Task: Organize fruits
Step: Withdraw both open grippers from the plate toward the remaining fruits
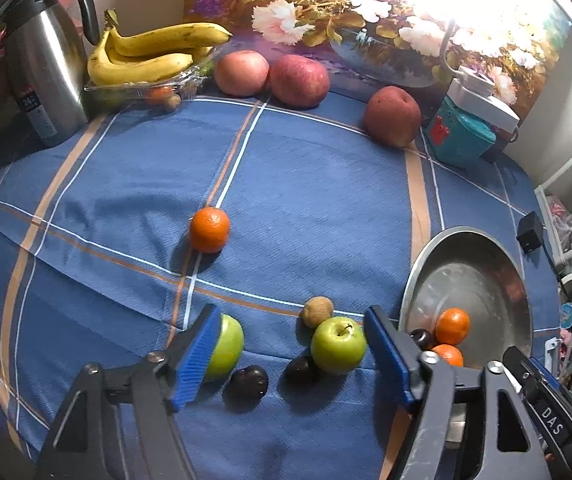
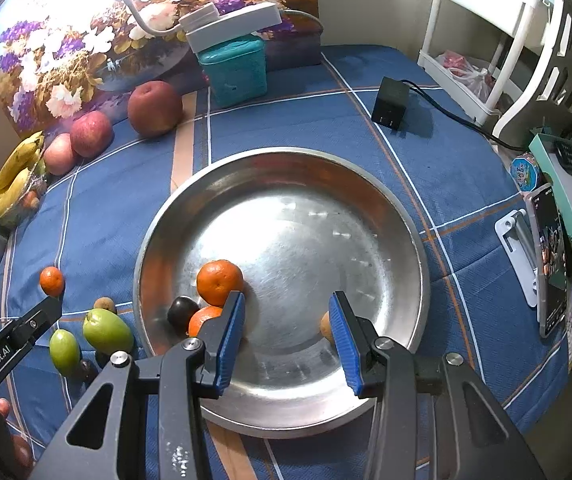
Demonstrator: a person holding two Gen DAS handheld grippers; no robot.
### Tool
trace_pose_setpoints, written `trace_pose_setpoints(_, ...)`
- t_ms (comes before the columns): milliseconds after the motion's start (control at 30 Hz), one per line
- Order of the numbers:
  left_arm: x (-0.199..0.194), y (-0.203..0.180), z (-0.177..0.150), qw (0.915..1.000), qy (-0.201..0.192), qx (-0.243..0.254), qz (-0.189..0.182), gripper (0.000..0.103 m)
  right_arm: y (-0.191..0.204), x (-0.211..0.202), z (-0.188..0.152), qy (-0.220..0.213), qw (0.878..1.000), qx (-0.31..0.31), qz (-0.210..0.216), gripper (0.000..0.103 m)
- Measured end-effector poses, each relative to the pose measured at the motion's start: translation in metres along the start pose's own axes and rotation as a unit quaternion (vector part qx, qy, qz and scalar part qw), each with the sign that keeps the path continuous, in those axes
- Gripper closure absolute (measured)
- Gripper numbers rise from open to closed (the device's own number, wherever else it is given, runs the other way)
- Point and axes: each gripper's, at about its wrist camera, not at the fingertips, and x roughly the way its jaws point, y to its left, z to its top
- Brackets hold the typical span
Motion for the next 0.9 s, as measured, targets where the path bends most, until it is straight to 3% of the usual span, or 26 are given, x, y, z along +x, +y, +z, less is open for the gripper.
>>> trace_pose_setpoints(100,0.0031,-0.0007,-0.0001,0.9997,-0.002,0.007,0.025,0.001,0.0001,0.0007,-0.0006,0.001,1.0,0.0,0.0,0.055)
trace_pose_setpoints(200,0.0043,-0.0009,-0.0009,0.9992,-0.003,0.015,0.037,0.001,-0.0014,0.0023,-0.0005,-0.001,1.0,0.0,-0.003,0.03)
trace_pose_setpoints(667,0.0056,-0.0042,-0.0018,0.9975,-0.013,0.037,0.059,0.0,-0.0046,0.0053,-0.0005,-0.001,1.0,-0.002,-0.01,0.026)
trace_pose_setpoints(900,0.0037,-0.003,-0.0007,0.997,-0.022,0.037,0.065,0.0,-0.0032,0.0043,0.0,-0.005,1.0,-0.008,-0.011,0.016)
